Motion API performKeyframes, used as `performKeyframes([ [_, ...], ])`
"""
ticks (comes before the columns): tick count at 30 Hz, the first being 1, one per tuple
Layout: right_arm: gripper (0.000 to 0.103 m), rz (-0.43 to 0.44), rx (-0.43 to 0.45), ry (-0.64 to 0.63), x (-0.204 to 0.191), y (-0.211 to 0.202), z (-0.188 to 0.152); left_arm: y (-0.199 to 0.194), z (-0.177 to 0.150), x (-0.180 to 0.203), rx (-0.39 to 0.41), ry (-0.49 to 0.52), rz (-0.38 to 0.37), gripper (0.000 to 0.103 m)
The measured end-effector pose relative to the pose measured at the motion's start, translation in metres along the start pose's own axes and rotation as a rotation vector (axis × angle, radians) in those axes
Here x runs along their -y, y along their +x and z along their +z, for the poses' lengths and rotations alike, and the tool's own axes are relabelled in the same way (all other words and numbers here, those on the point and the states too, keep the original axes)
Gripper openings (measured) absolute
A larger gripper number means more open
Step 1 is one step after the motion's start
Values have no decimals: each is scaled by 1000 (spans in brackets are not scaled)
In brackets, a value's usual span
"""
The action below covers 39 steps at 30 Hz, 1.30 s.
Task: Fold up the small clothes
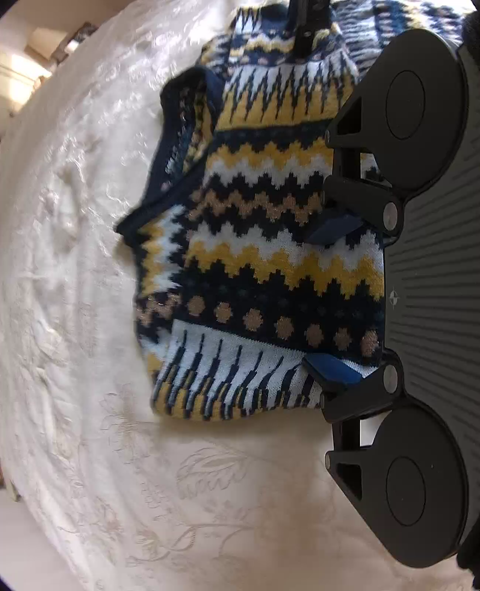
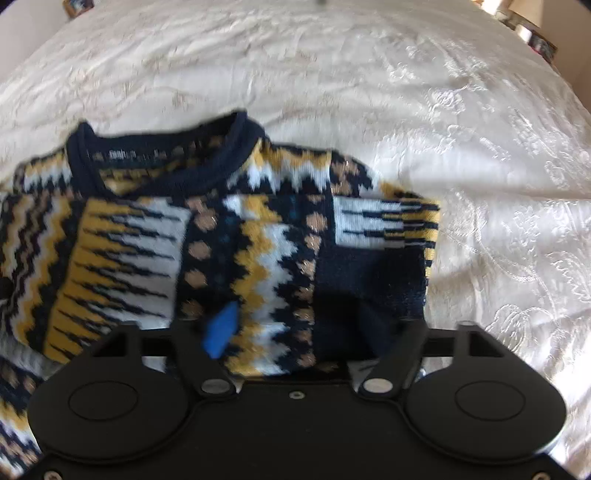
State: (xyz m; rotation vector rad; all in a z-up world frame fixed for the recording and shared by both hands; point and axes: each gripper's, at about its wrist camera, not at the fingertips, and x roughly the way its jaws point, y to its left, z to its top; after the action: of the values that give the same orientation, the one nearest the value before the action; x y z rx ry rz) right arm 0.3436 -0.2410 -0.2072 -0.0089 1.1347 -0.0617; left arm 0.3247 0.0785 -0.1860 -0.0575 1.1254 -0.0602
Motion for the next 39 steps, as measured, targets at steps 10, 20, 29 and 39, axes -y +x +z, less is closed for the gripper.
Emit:
performKeyframes([
  [10, 103, 71, -53, -39, 6, 11, -1, 10, -6, 20, 63, -78, 88, 91],
  [20, 103, 54, -145, -90, -3, 20, 10, 11, 4, 32, -17, -111, 197, 92],
  [29, 103, 123, -87, -164, 4, 23, 5, 12, 22, 49, -77, -101, 285, 91],
  [39, 103, 137, -45, -195, 3, 19, 5, -33, -24, 92, -63, -122, 223, 91],
])
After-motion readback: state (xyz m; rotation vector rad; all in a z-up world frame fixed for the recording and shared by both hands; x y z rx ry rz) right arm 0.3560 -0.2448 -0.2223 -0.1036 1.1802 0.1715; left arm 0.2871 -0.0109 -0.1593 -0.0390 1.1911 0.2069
